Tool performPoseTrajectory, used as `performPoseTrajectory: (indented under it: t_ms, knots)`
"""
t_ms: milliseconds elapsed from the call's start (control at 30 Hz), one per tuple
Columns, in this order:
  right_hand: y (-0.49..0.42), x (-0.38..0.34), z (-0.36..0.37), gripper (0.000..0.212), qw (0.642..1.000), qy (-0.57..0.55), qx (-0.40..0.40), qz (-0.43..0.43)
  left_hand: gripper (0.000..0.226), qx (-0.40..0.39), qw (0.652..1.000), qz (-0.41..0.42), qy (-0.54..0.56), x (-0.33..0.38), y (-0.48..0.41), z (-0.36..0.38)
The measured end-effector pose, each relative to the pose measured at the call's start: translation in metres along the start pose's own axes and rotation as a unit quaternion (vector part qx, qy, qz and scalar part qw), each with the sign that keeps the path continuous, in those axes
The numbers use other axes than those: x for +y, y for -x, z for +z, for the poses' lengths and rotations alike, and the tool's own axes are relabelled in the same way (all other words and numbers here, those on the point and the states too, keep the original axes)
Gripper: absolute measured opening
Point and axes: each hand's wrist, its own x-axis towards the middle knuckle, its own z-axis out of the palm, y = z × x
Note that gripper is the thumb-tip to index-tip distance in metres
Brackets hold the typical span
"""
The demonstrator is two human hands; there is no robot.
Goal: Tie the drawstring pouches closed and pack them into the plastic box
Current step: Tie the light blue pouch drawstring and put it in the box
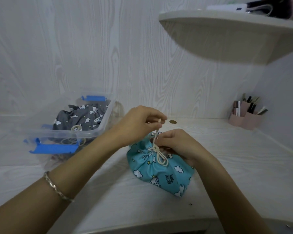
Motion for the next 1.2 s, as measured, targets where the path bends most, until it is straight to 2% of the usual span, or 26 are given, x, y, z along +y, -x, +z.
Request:
performPoseTrajectory:
  t_ms: [67, 100, 200, 367, 433, 567, 667, 867, 967, 1067, 1133, 1200]
  knots:
    - [0.000, -0.001, -0.001, 0.014, 1.000, 0.019, 0.008, -0.014, 0.035, -0.091, 0.995, -0.002, 0.047, -0.003, 0.000, 0.002]
    - [0.000, -0.001, -0.001, 0.013, 0.999, 0.030, 0.010, -0.021, 0.038, -0.111, 0.993, -0.005, 0.035, -0.005, -0.001, 0.003]
    - [0.004, -0.001, -0.003, 0.011, 0.997, 0.064, 0.014, -0.044, 0.041, -0.087, 0.994, -0.012, -0.058, -0.014, -0.003, 0.005]
    - [0.006, 0.005, 0.001, 0.021, 0.987, 0.117, 0.067, -0.093, 0.027, -0.033, 0.992, -0.111, -0.043, -0.015, -0.001, 0.008]
    - [0.008, 0.008, 0.003, 0.017, 0.978, 0.138, 0.103, -0.116, 0.022, -0.025, 0.990, -0.124, -0.065, -0.015, -0.001, 0.008]
    - [0.015, 0.009, 0.006, 0.013, 0.951, 0.205, 0.150, -0.177, 0.018, -0.050, 0.988, -0.140, -0.047, -0.013, 0.002, 0.003]
    - [0.018, 0.009, 0.008, 0.011, 0.920, 0.290, 0.150, -0.218, 0.014, -0.076, 0.983, -0.166, -0.015, -0.012, 0.003, 0.001]
    - [0.017, 0.003, 0.002, 0.015, 0.919, 0.322, 0.121, -0.193, 0.017, -0.129, 0.979, -0.158, -0.004, -0.007, 0.006, -0.006]
    - [0.014, 0.004, -0.003, 0.021, 0.950, 0.252, 0.095, -0.159, 0.018, -0.115, 0.986, -0.118, -0.014, -0.004, 0.007, -0.008]
    - [0.011, 0.007, -0.007, 0.028, 0.997, 0.037, 0.022, -0.068, 0.012, -0.070, 0.993, -0.080, -0.050, -0.003, 0.009, -0.004]
    - [0.006, 0.011, -0.009, 0.025, 0.989, -0.140, -0.045, -0.018, 0.011, -0.035, 0.996, -0.059, -0.060, -0.004, 0.011, -0.001]
    - [0.003, 0.014, -0.008, 0.019, 0.958, -0.267, -0.099, 0.010, 0.014, -0.023, 0.997, -0.057, -0.036, -0.003, 0.013, 0.002]
